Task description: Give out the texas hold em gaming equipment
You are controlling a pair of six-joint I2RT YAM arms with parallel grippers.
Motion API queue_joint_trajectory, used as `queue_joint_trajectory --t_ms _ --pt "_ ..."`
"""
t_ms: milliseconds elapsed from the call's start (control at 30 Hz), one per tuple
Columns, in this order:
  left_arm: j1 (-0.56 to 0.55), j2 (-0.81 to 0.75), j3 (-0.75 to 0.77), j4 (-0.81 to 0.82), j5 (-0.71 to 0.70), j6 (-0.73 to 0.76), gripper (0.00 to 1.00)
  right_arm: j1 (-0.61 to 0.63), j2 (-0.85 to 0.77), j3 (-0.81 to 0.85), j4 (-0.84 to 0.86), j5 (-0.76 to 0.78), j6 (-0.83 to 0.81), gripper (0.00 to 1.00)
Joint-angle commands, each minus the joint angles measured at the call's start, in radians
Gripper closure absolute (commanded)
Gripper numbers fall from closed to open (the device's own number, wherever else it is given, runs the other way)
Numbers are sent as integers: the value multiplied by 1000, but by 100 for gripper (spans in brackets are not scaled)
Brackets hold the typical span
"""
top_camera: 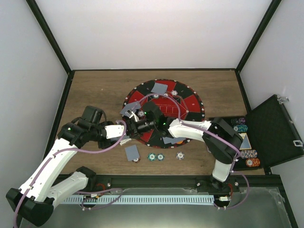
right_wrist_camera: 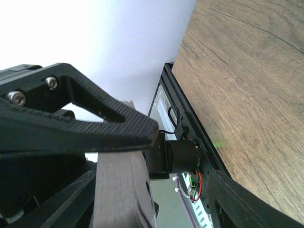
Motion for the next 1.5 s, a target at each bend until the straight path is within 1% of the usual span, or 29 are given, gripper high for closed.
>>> queue_joint_trajectory --t_ms 0,133,400,533,700,833,933,1167,1233,1467 --pt "2 -4 23 14 20 6 95 11 34 49 38 -25 19 39" --pt "3 -7 22 15 17 8 95 7 35 35 22 -21 7 44" --pt "2 -8 22 14 20 8 95 -23 7 -50 36 -21 8 56" --pt "2 -11 23 13 17 9 95 -37 -19 -83 30 -20 -1 59" --pt "2 -15 22 12 15 11 95 -42 -62 -104 25 -21 -16 59" --pt "2 -12 20 14 18 9 95 -44 -89 -95 -22 -9 -43 60" --pt "2 -12 21 14 16 9 95 -49 -113 -95 -52 0 -57 67" --pt "2 -17 21 9 13 12 95 -84 -185 -111 -142 27 -93 92" --pt "2 -16 22 9 15 12 95 -94 -207 -109 -177 34 -110 98" --pt "2 -13 25 9 15 10 95 -174 -281 -98 -309 39 -209 99"
